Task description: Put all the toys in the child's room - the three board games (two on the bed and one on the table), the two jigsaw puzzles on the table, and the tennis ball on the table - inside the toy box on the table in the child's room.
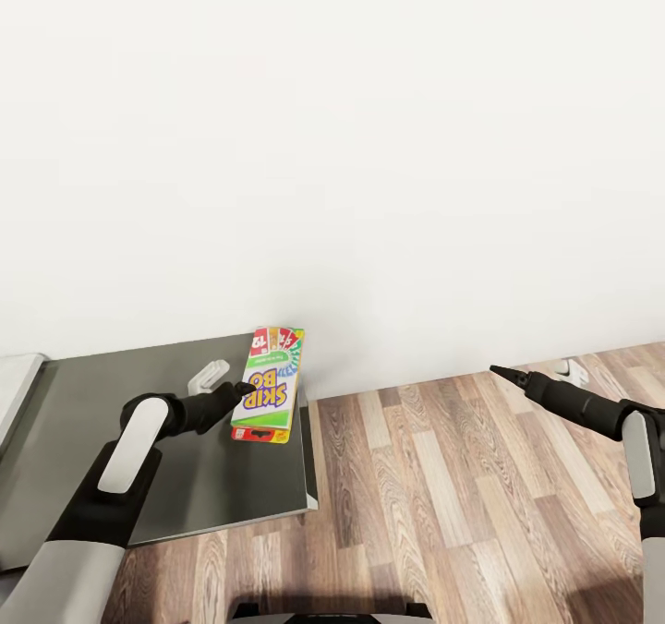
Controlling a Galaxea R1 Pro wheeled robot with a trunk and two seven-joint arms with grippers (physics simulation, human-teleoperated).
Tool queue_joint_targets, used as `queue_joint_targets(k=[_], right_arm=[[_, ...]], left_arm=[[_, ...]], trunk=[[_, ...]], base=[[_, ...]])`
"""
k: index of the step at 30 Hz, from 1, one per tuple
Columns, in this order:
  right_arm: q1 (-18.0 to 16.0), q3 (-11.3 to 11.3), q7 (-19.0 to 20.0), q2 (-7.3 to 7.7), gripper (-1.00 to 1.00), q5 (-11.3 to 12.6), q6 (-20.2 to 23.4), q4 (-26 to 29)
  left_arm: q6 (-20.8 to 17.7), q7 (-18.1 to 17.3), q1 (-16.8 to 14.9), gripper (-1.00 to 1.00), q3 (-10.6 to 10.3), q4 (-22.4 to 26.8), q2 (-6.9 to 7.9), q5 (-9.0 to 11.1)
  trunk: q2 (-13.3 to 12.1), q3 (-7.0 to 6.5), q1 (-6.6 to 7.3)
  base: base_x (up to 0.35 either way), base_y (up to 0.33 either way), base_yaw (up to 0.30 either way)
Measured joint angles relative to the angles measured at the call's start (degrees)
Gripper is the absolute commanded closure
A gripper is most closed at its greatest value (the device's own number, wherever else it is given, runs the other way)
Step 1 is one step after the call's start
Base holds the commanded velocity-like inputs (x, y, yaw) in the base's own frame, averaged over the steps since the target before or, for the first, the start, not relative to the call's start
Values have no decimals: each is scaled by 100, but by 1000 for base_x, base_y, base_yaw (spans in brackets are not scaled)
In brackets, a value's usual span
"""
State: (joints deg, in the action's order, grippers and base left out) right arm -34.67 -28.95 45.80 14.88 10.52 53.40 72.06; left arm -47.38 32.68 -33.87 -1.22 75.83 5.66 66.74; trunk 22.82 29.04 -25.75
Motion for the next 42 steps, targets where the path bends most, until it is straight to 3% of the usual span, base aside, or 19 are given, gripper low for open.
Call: queue_joint_targets(k=[42], right_arm=[[0, -15, -1, 14, -100, 9, 0, 0]], left_arm=[[21, -17, 7, -100, 16, -174, 8, -13]], trunk=[[0, 0, 0]], base=[[0, 0, -40]])
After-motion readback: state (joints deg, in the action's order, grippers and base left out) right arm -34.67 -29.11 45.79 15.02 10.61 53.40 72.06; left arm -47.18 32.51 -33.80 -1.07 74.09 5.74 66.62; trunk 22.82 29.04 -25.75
